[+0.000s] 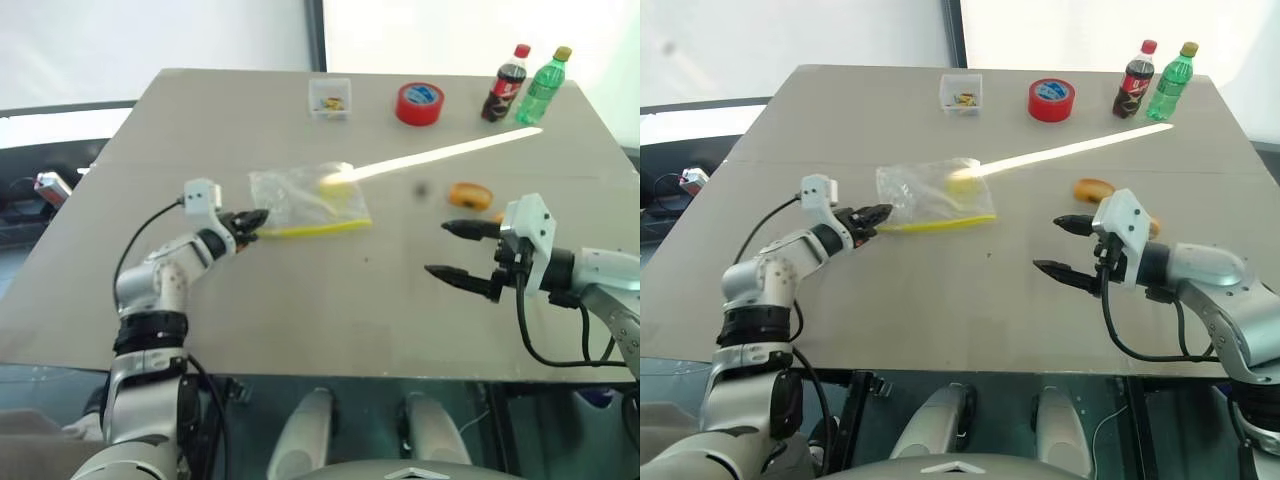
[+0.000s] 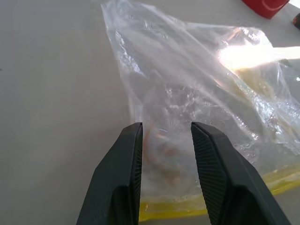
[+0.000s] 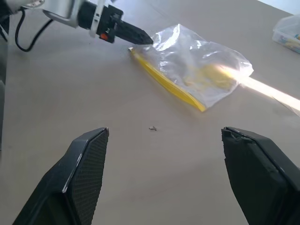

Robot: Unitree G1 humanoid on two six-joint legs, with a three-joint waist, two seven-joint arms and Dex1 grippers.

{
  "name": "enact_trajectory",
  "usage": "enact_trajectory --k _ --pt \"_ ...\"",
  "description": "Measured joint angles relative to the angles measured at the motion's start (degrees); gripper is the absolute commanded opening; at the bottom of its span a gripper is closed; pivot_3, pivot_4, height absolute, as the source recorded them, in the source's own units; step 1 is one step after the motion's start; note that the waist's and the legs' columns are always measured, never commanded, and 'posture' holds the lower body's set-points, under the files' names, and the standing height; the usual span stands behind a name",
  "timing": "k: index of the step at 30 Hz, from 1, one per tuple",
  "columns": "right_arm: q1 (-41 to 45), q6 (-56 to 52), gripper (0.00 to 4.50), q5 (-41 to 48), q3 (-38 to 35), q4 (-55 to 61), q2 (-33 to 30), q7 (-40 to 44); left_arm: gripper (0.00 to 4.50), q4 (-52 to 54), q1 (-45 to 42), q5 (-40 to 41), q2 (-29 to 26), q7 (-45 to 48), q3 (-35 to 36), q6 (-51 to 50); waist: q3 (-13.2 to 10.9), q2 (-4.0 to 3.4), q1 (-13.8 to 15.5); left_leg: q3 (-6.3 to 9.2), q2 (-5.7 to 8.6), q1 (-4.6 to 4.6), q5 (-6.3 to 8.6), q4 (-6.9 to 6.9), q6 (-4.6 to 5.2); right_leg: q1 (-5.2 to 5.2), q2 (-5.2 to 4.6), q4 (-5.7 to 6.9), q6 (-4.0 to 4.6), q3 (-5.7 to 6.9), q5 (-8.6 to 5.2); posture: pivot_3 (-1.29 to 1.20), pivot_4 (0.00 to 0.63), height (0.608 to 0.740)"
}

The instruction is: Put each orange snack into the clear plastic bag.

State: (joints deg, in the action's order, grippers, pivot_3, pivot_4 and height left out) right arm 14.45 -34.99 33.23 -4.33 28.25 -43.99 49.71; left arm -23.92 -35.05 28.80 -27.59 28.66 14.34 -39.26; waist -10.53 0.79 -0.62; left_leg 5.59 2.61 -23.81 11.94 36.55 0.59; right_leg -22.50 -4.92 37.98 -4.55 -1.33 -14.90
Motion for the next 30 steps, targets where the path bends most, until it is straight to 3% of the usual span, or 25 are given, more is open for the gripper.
enact_trajectory --k 4,7,9,16,19,23,30 --pt "0.02 0.06 3.93 -0.25 0.12 -0.14 0.26 -0.15 1.73 -10.49 -6.29 -4.5 -0.39 2.94 -2.91 4.22 0.11 0.01 0.09 0.04 0.04 0.07 0.0 0.0 0.0 0.05 -0.01 0.04 0.0 0.04 0.0 0.0 0.15 0.74" --pt "0.0 0.15 3.98 -0.4 0.15 -0.14 0.67 -0.23 0.9 -13.85 -7.85 -6.86 -0.51 3.63 -4.09 6.52 0.25 -0.05 0.03 0.06 0.04 0.13 0.0 0.0 0.0 0.08 -0.01 0.08 -0.01 0.02 0.0 0.0 0.15 0.74" --pt "-0.43 0.2 3.98 -0.6 0.15 -0.11 1.12 -0.43 0.06 -16.52 -8.71 -8.45 -0.68 4.22 -4.3 8.56 0.29 -0.05 0.0 0.08 0.04 0.14 -0.01 0.01 0.0 0.08 0.0 0.09 -0.01 0.03 0.0 0.0 0.15 0.74" --pt "-0.77 0.23 3.98 -1.37 1.1 0.04 2.29 -1.57 0.06 -17.87 -9.1 -9.48 -0.48 5.59 -3.76 9.68 0.31 -0.05 0.05 0.21 0.06 0.11 -0.01 0.05 0.0 0.09 -0.03 0.1 -0.02 0.03 0.0 0.0 0.15 0.74" --pt "-0.46 0.49 3.98 -2.53 2.38 -0.01 3.15 -2.32 0.06 -14.46 -7.28 -7.48 0.13 7.14 -2.45 6.61 0.31 -0.05 -0.06 0.21 0.05 0.09 -0.01 0.05 0.0 0.08 -0.04 0.09 -0.02 0.02 0.01 0.0 0.15 0.74" --pt "1.27 2.24 3.98 -5.81 5.84 -0.69 5.08 -3.5 0.06 -2.92 -1.81 0.8 2.71 9.8 -0.61 -5.68 0.28 0.01 -0.19 0.28 0.0 -0.02 -0.01 0.05 -0.01 0.0 -0.05 0.08 -0.02 0.03 0.01 0.0 0.15 0.74" --pt "5.77 10.14 3.98 -18.23 17.26 -8.26 8.55 -4.95 0.06 20.18 4.58 14.18 3.9 4.66 4.47 -24.47 0.23 0.08 -0.61 0.24 -0.09 0.01 -0.08 -0.03 -0.14 -0.1 -0.01 0.12 -0.01 -0.03 0.01 0.0 0.15 0.74"
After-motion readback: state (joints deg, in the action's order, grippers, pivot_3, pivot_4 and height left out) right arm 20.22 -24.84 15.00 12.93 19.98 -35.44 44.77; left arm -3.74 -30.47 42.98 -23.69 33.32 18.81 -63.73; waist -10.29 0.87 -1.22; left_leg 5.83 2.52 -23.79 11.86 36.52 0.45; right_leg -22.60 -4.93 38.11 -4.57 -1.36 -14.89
